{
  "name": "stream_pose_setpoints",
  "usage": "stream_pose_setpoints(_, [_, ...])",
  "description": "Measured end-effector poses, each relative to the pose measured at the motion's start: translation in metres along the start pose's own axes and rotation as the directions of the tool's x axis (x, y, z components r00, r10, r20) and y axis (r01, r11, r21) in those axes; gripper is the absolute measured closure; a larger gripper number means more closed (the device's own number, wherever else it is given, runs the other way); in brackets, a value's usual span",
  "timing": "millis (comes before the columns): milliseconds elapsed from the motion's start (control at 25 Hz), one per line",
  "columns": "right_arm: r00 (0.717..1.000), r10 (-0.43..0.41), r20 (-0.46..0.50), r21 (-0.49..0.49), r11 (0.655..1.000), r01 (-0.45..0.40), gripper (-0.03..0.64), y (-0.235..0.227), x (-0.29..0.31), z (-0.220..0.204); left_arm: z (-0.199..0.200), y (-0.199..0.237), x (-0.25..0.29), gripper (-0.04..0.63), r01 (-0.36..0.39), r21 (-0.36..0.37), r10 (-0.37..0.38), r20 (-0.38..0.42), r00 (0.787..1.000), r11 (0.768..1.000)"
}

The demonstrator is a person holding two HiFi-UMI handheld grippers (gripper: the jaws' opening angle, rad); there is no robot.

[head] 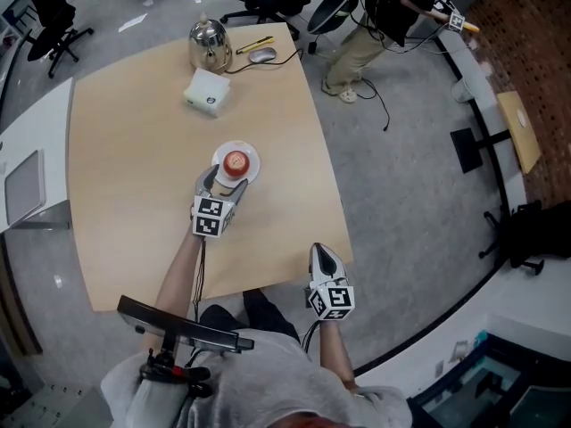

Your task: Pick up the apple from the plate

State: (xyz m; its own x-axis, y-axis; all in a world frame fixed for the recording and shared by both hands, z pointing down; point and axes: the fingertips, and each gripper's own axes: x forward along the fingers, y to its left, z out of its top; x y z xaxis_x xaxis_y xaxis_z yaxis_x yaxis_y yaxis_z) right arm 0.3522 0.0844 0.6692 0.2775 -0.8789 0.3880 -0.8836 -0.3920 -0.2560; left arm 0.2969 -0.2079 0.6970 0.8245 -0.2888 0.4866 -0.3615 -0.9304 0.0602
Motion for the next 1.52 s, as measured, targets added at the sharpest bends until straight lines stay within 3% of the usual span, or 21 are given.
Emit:
stream_pose_setpoints(440, [0.999,-0.032,-0.032,0.02,0.999,0.032,0.611,-0.019,0.016,-0.003,-0.021,0.012,0.044,0.189,-0.028,0.037,0.031,-0.091,0.995,0.999])
stream_pose_setpoints(840, [0.998,-0.042,-0.049,0.029,0.999,0.043,0.611,-0.027,0.024,-0.006,-0.03,0.013,0.058,0.197,-0.034,0.055,0.041,-0.122,0.992,0.998])
stream_pose_setpoints(1200, [0.997,-0.046,-0.059,0.023,0.999,0.047,0.611,-0.028,0.023,-0.009,-0.03,0.014,0.059,0.216,-0.044,0.061,0.051,-0.111,0.992,0.997])
stream_pose_setpoints(1520, [0.999,-0.023,-0.047,0.016,1.0,0.024,0.611,-0.022,0.031,-0.009,-0.012,0.021,0.047,0.218,-0.08,0.072,0.084,-0.054,0.995,0.994])
